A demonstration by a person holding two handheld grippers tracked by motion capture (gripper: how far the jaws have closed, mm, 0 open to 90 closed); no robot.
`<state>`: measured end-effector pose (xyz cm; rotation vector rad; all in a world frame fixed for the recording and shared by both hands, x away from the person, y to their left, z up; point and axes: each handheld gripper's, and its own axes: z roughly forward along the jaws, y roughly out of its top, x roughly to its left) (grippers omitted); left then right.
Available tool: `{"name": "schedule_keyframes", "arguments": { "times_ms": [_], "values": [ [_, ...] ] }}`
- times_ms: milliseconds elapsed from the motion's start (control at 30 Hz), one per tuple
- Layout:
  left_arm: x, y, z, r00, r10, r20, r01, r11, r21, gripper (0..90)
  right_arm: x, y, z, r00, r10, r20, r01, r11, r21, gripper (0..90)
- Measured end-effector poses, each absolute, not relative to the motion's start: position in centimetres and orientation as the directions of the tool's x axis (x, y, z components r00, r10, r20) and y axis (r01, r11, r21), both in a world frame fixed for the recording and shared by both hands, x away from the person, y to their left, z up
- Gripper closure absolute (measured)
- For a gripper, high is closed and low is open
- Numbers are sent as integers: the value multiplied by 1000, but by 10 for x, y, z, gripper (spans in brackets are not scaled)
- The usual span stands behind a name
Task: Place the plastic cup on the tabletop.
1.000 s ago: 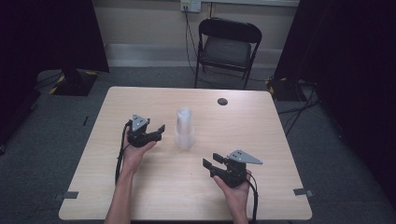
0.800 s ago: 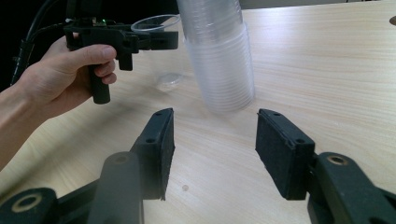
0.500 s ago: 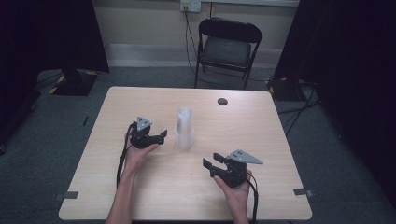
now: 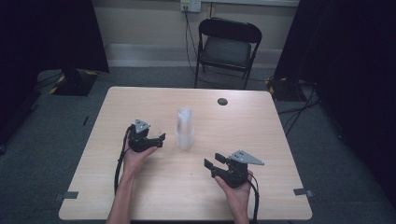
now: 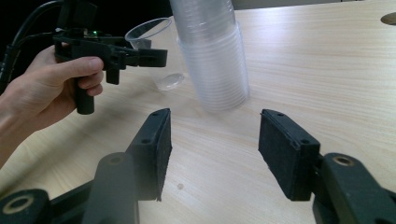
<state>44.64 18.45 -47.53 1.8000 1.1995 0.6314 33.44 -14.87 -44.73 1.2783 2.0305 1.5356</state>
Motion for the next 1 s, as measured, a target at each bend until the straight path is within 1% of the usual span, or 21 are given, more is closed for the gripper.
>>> {"name": "schedule_keyframes", "arguments": {
  "times_ms": [267,433,467,500,567,600,633,800,867,1000],
  "values": [
    [430,187,-474,402,913,-69,466,-140,873,160,334,-151,-449,-553,786,275,476,28,879,434],
    [413,185,-476,404,913,-58,448,-142,883,165,333,-154,-452,-542,791,283,481,15,877,429],
    [410,184,-476,392,918,-59,447,-134,885,165,333,-155,-453,-539,792,286,481,10,877,427],
    [407,185,-476,399,916,-39,441,-154,884,164,333,-156,-454,-537,794,287,481,8,877,426],
    [403,186,-475,410,911,-47,457,-160,875,158,332,-158,-455,-532,795,290,482,4,876,425],
    [400,186,-474,410,911,-55,450,-149,880,158,332,-159,-456,-532,796,288,481,5,876,424],
    [397,187,-473,415,909,-43,441,-160,883,158,331,-160,-457,-530,797,289,482,3,876,424],
    [379,190,-472,444,892,-79,443,-142,885,157,330,-167,-459,-519,804,292,484,-5,875,425],
    [371,190,-471,447,889,-97,424,-115,898,156,329,-169,-460,-514,807,291,487,-5,873,425],
    [358,192,-469,467,880,-93,409,-121,905,157,328,-171,-462,-508,810,293,489,-9,872,425]
  ]
}}
